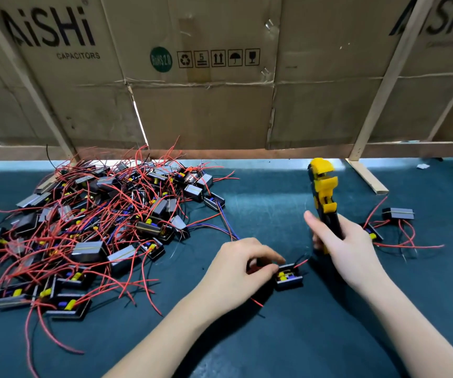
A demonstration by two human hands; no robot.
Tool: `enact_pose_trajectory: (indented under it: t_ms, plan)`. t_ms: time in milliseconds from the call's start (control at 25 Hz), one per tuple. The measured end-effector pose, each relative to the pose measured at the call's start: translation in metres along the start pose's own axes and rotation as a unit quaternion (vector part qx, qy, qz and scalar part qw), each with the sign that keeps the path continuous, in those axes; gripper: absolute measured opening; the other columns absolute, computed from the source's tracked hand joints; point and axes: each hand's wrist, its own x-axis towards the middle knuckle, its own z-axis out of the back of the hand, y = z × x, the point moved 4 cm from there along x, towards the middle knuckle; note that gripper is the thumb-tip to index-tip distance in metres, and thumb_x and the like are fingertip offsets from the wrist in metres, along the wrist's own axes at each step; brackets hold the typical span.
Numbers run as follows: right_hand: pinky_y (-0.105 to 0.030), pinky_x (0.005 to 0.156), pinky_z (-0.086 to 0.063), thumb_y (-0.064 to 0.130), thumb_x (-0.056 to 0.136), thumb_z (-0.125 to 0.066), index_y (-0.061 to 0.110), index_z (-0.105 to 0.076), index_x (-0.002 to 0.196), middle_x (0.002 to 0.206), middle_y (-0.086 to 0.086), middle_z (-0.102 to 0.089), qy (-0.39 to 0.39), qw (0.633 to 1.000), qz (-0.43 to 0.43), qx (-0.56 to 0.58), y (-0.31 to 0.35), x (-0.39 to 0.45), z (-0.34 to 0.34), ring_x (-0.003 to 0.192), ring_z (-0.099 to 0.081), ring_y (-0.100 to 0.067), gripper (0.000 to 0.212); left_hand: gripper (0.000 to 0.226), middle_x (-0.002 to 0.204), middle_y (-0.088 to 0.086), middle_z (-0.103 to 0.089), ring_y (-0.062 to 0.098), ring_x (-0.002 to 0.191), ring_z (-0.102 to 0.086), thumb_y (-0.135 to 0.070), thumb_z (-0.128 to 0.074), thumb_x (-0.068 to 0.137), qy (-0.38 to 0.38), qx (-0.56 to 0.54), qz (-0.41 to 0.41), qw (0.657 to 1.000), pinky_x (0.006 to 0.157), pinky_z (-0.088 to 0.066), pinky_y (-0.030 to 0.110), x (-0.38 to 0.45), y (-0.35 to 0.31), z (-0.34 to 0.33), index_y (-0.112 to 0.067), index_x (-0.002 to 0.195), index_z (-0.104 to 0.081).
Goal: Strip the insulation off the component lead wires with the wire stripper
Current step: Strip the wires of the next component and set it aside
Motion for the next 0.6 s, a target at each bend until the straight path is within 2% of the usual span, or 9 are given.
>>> enact_pose_trajectory:
  t_ms: [80, 200, 320, 440, 520, 600]
  plan:
    - [-0.027, 0.056, -0.035, 0.071, 0.069, -0.06, 0.015, -0.049, 0.064, 0.051, 0.011, -0.046, -0.034, 0.994, 0.04, -0.091, 0.002, 0.0, 0.004, 0.052, -0.041, -0.007, 0.058, 0.028, 0.085, -0.004, -0.062, 0.008, 0.076, -0.052, -0.006, -0.064, 0.086, 0.03, 0.023, -0.019, 0.999, 0.077, -0.044, 0.026, 0.0, -0.005, -0.001, -0.024, 0.103, -0.076]
    - [-0.03, 0.056, -0.039, 0.067, 0.071, -0.063, 0.019, -0.054, 0.068, 0.058, 0.011, -0.054, -0.051, 0.988, 0.05, -0.137, 0.0, -0.001, 0.002, 0.057, -0.048, -0.007, 0.049, 0.04, 0.091, -0.003, -0.068, 0.017, 0.089, -0.057, 0.006, -0.059, 0.08, 0.053, 0.107, -0.04, 0.992, 0.083, -0.045, 0.033, 0.003, -0.004, 0.014, -0.023, 0.1, -0.076]
    - [-0.029, 0.056, -0.038, 0.068, 0.071, -0.064, 0.022, -0.055, 0.069, 0.06, 0.017, -0.057, -0.058, 0.987, 0.042, -0.147, -0.005, 0.0, 0.0, 0.061, -0.051, -0.003, 0.047, 0.041, 0.091, -0.002, -0.07, 0.009, 0.086, -0.062, 0.01, -0.054, 0.079, 0.05, 0.04, -0.015, 0.998, 0.079, -0.045, 0.022, 0.001, 0.005, 0.031, -0.017, 0.101, -0.077]
    - [-0.032, 0.059, -0.04, 0.069, 0.07, -0.063, 0.023, -0.056, 0.071, 0.063, 0.018, -0.059, -0.062, 0.987, 0.03, -0.146, -0.007, 0.002, 0.001, 0.064, -0.054, -0.004, 0.047, 0.024, 0.098, -0.008, -0.068, 0.003, 0.089, -0.06, -0.011, -0.069, 0.087, 0.059, -0.016, -0.038, 0.997, 0.082, -0.041, 0.012, -0.002, -0.005, 0.024, -0.017, 0.109, -0.073]
    - [-0.032, 0.059, -0.041, 0.071, 0.069, -0.061, 0.023, -0.056, 0.072, 0.065, 0.018, -0.06, -0.067, 0.987, 0.027, -0.146, -0.008, 0.002, 0.002, 0.065, -0.054, -0.003, 0.048, 0.032, 0.105, -0.006, -0.068, 0.005, 0.095, -0.059, -0.029, -0.078, 0.082, 0.117, 0.01, -0.096, 0.988, 0.088, -0.043, 0.018, -0.005, -0.014, 0.007, -0.018, 0.111, -0.072]
    - [-0.031, 0.058, -0.04, 0.071, 0.069, -0.061, 0.024, -0.055, 0.071, 0.065, 0.019, -0.06, -0.071, 0.986, 0.033, -0.149, -0.007, 0.001, 0.002, 0.066, -0.054, -0.002, 0.047, 0.029, 0.106, -0.005, -0.067, 0.009, 0.1, -0.057, -0.035, -0.079, 0.08, 0.155, 0.032, -0.109, 0.981, 0.092, -0.044, 0.027, -0.006, -0.012, -0.003, -0.02, 0.105, -0.076]
